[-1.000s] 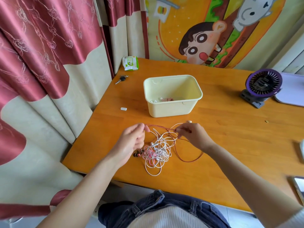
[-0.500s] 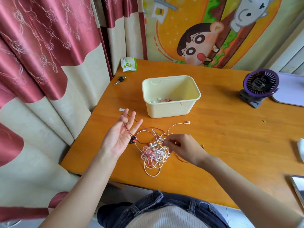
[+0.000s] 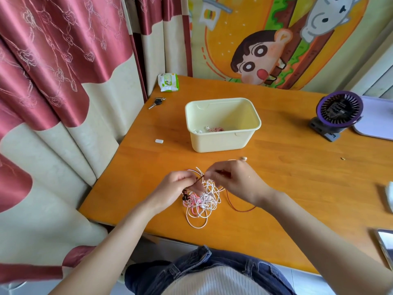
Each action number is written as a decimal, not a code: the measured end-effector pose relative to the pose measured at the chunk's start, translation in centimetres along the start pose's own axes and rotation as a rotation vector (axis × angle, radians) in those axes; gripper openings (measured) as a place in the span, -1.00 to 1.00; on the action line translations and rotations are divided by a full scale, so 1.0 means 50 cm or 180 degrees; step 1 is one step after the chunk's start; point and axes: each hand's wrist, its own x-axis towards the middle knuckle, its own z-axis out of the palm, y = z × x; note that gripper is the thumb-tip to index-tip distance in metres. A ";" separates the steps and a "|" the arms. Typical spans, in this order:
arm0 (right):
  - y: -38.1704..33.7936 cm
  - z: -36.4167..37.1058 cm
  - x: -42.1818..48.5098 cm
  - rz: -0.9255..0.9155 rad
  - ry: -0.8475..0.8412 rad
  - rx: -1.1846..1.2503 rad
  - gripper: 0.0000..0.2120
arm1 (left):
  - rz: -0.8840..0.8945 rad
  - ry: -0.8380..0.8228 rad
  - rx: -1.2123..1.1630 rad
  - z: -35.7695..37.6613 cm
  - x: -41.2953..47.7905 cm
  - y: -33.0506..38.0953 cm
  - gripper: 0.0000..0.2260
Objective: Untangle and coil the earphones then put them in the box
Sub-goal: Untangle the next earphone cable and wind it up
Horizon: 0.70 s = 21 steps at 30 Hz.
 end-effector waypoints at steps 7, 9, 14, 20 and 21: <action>0.030 -0.013 0.013 0.0192 0.0357 0.0348 -0.72 | -0.0163 -0.0501 -0.2239 -0.005 -0.014 0.006 -0.75; 0.028 -0.005 0.012 0.0200 0.0303 0.0469 -0.66 | -0.0079 -0.0697 -0.2892 -0.011 -0.015 0.006 -0.81; 0.024 0.021 0.011 0.0216 0.0121 0.0474 -0.65 | 0.0351 -0.1461 -0.4281 -0.030 0.004 -0.004 -0.72; 0.006 0.039 0.001 0.0250 -0.0094 0.0514 -0.76 | 0.0611 -0.1114 -0.4672 -0.047 0.016 -0.001 -0.66; 0.004 0.041 -0.001 0.0251 -0.0108 0.0523 -0.77 | 0.0636 -0.1087 -0.4758 -0.049 0.018 0.002 -0.67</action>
